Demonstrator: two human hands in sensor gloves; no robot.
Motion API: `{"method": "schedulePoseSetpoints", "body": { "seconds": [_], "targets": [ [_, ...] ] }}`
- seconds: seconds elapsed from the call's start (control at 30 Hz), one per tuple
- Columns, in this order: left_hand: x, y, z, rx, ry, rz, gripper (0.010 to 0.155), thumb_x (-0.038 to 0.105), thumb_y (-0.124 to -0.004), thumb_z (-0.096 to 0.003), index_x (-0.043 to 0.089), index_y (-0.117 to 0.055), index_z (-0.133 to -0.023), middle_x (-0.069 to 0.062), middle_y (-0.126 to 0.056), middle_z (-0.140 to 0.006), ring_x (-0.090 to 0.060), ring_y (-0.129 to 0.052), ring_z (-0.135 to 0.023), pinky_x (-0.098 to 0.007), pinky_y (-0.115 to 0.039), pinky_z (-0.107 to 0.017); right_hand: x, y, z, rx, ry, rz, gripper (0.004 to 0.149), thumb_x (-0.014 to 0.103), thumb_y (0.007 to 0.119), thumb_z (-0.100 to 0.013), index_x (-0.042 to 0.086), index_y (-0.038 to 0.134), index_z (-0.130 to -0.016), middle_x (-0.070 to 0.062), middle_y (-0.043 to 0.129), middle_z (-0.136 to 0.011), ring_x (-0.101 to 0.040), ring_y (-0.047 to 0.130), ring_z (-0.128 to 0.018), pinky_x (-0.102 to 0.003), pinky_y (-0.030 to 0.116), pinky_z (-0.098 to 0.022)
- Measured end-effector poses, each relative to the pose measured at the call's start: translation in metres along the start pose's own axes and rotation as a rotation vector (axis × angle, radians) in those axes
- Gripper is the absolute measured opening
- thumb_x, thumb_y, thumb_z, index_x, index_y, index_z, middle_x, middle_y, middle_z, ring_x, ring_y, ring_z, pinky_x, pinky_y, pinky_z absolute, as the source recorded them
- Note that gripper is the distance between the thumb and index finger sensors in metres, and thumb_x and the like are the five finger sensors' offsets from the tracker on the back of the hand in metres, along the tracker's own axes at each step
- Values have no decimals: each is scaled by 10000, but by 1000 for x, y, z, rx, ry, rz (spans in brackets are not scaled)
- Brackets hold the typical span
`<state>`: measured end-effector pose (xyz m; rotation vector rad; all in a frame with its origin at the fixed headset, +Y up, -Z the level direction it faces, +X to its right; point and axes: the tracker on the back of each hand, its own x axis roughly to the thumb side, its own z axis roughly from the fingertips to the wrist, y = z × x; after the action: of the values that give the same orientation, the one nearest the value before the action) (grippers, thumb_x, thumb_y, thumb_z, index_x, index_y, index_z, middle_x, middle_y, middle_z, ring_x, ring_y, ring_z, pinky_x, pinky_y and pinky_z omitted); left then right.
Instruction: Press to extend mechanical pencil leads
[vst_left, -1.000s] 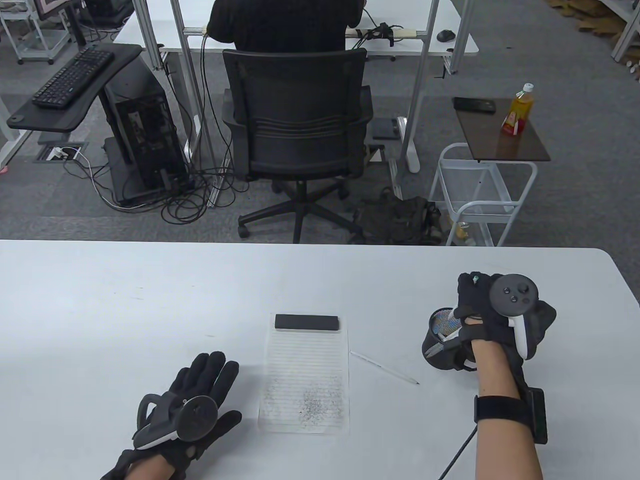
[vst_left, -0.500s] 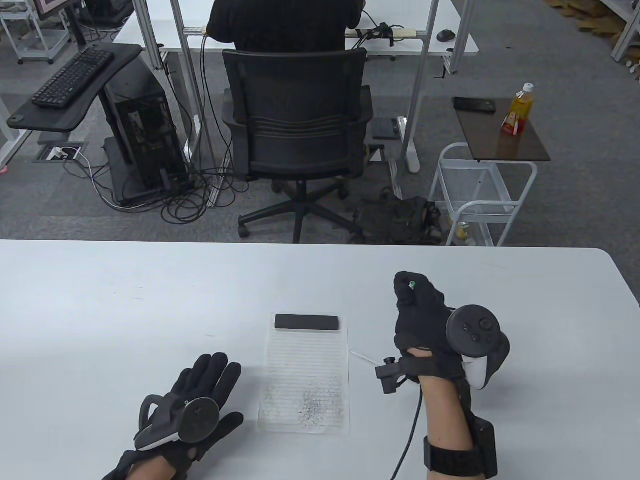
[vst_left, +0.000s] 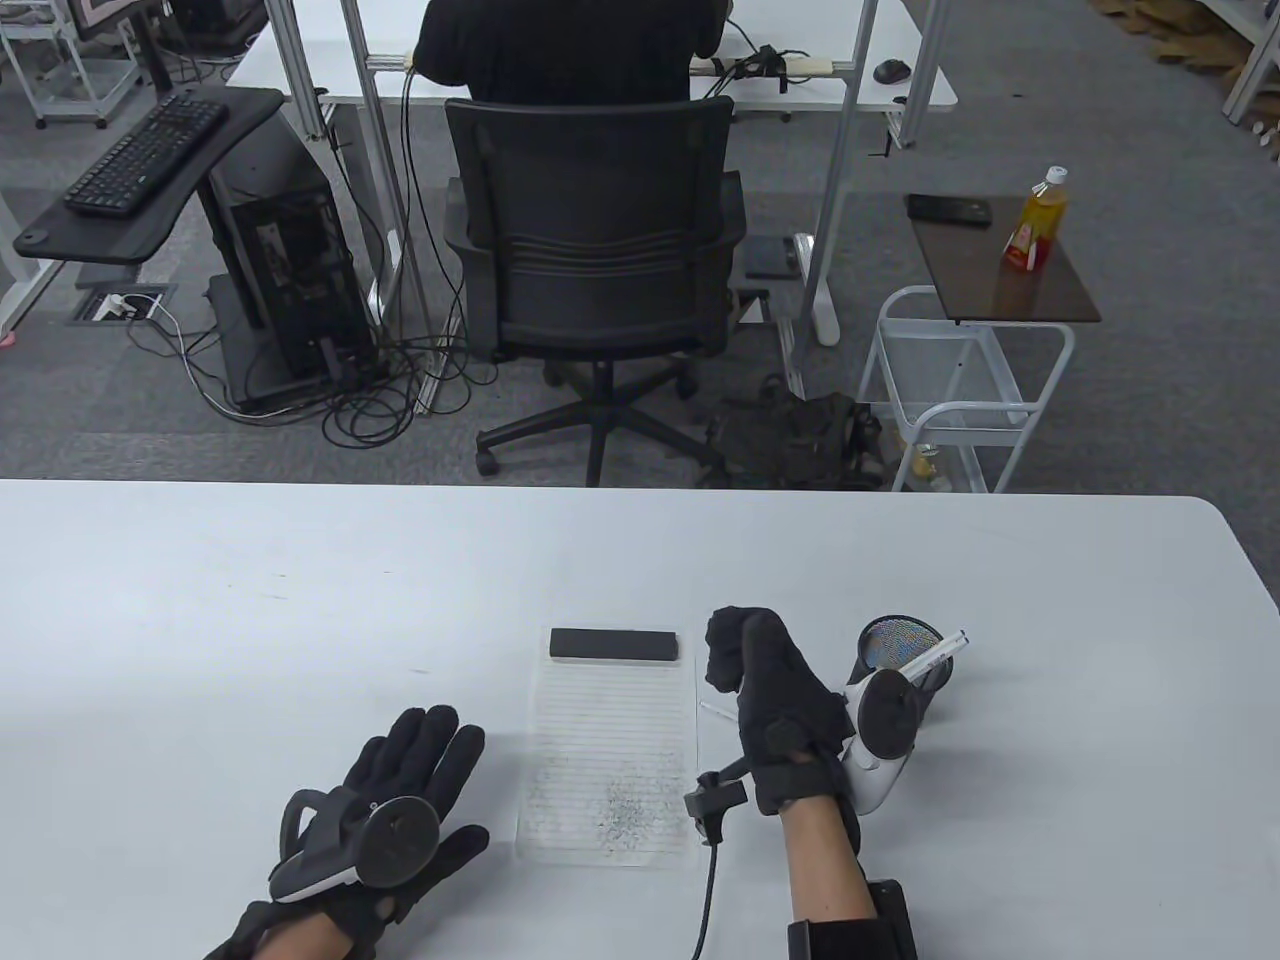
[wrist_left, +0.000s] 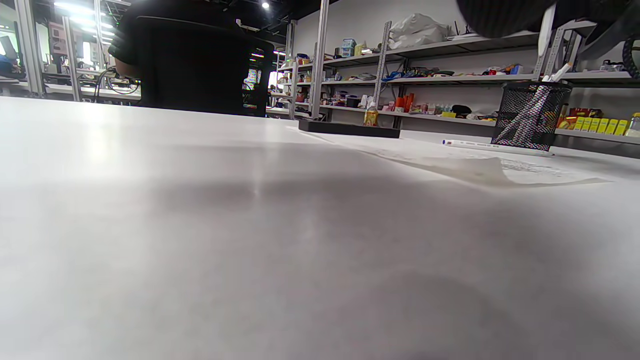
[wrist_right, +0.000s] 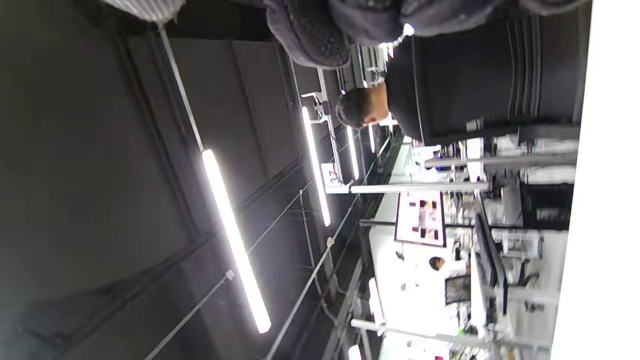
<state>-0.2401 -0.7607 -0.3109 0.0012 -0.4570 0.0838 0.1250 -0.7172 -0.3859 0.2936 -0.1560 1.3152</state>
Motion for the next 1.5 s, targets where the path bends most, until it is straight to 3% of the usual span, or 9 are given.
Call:
{"method": "schedulePoseSetpoints", "body": {
  "seconds": [0.23,0.37,0.5,0.73,0.97,1.17,1.4,1.5],
  "targets": [
    [0,0,0,-2,1,5,893,642,-666,-445,250,-271,-1144,-126,-254,-1202,-462,-338,-1113,-638,-429,-764,-41,1,8,-77,48,-283,640,622,578,-591,84,886,-748,-114,863,-564,-410,846,-433,-687,712,-464],
    [-1,0,0,1,0,5,892,641,-666,-446,251,-271,-1144,-126,-253,-1202,-462,-337,-1114,-638,-429,-764,-52,-3,10,-45,68,-364,614,603,603,-593,74,887,-721,-110,865,-526,-401,850,-399,-671,731,-428],
    [-1,0,0,0,1,7,891,642,-665,-446,251,-271,-1144,-125,-254,-1202,-459,-337,-1114,-637,-428,-765,-56,-7,11,-82,43,-393,574,561,602,-592,75,889,-697,-100,868,-494,-392,855,-374,-663,741,-414],
    [-1,0,0,2,0,7,892,641,-665,-447,251,-269,-1144,-124,-253,-1202,-460,-337,-1114,-638,-428,-765,-55,-7,12,-67,17,-437,696,684,569,-572,78,880,-715,-99,859,-515,-390,846,-401,-660,726,-442],
    [0,0,0,0,-3,3,892,641,-666,-445,250,-272,-1144,-124,-253,-1203,-459,-338,-1114,-637,-429,-764,-58,-3,10,-48,12,-478,538,533,597,-606,84,884,-683,-89,861,-477,-387,849,-375,-665,730,-436],
    [0,0,0,-1,-2,2,891,641,-665,-446,252,-272,-1144,-124,-255,-1202,-461,-338,-1114,-638,-430,-764,-60,0,10,-13,11,-473,673,666,571,-583,82,882,-702,-91,859,-497,-384,846,-397,-660,722,-452],
    [0,0,0,0,-2,5,891,641,-665,-446,251,-272,-1144,-125,-255,-1202,-459,-338,-1114,-638,-430,-764,-62,1,11,-22,19,-455,528,519,595,-608,82,881,-681,-83,862,-462,-379,853,-362,-661,735,-434],
    [0,0,0,1,-3,4,892,640,-666,-446,249,-273,-1145,-125,-255,-1202,-460,-337,-1114,-638,-429,-764,-63,2,11,14,24,-473,550,538,589,-610,76,875,-696,-87,857,-477,-382,846,-374,-663,724,-443]
  ]
}}
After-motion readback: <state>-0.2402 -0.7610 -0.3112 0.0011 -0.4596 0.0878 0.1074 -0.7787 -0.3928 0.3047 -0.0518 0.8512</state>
